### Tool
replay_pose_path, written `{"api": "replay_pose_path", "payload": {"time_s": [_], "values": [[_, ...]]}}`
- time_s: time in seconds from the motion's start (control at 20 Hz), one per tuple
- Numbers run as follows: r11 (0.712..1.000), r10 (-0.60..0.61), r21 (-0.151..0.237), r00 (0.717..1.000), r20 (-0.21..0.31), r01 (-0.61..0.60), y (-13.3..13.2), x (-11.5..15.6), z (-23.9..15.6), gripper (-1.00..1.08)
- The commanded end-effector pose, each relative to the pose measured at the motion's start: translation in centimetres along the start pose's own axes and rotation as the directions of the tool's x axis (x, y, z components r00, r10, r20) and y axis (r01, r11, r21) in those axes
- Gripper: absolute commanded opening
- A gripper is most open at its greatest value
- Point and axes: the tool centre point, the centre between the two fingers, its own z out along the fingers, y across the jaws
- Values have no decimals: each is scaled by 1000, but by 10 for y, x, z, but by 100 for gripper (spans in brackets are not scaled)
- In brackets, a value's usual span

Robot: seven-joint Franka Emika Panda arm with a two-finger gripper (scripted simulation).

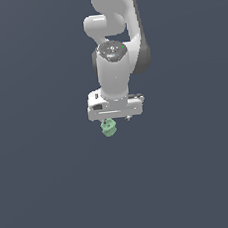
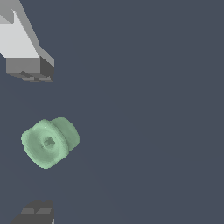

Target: Pick up the object and move it to a goal position.

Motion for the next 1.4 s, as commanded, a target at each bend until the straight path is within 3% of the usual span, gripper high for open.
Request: {"api": "replay_pose_path", "payload": {"time_s": [0.0, 0.45, 0.8, 1.35], "values": [[1000, 0, 0, 1000, 0, 0, 0, 0, 0, 100], [1000, 12, 3, 1000, -14, -12, 24, 1, -7, 100], [1000, 27, 4, 1000, -13, -27, 24, 0, -5, 100], [981, 193, 14, 981, -8, -192, 24, -9, 12, 100]]}}
